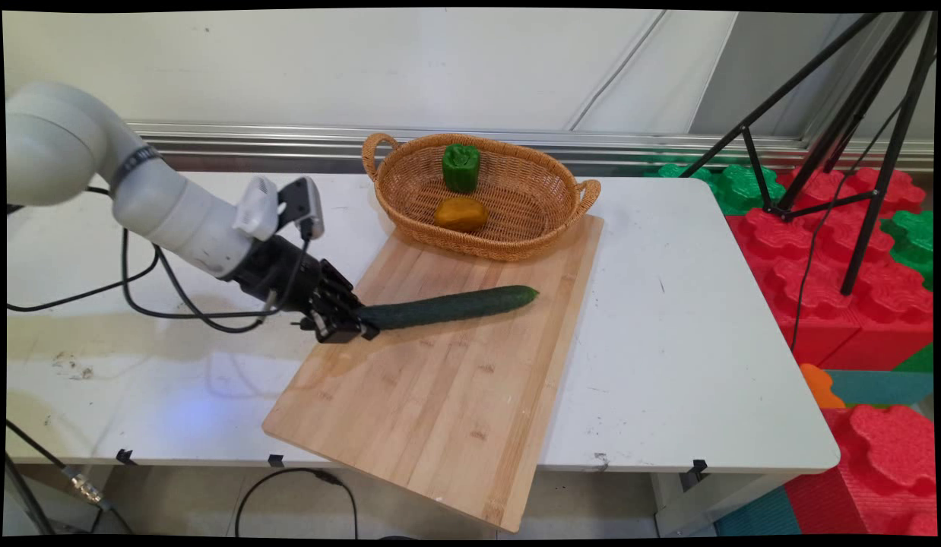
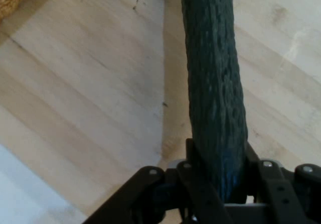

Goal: Place the picked object on the cutting board

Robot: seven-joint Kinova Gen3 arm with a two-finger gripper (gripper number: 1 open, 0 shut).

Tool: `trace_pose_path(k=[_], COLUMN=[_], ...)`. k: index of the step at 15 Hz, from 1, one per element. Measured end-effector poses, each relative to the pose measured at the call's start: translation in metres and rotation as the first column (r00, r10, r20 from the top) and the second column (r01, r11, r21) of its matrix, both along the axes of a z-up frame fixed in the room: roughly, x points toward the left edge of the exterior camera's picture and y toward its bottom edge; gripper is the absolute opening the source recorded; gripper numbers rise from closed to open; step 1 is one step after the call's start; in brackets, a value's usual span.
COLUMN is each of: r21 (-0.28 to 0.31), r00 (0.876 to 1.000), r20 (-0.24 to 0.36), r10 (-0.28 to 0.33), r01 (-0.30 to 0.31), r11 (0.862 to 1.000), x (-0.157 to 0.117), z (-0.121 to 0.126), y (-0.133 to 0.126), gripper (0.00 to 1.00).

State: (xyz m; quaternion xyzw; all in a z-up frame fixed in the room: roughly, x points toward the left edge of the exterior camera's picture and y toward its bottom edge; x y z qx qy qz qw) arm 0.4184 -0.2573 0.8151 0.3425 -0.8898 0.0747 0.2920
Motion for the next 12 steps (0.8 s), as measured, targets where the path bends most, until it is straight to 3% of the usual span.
trace_pose_path(k=[6, 7, 12], r21=[0.006, 0.003, -0.01], r00=[1.0, 1.0, 0.999], r20=[0.014, 0.019, 0.029], r10=[0.007, 0.0, -0.026], r01=[-0.007, 0.0, 0.026], r11=[1.0, 1.0, 1.0], x=[-0.014, -0.014, -0.015], z=[-0.026, -0.029, -0.032], y=[-0.008, -0.009, -0.012], gripper=[0.0, 1.0, 1.0])
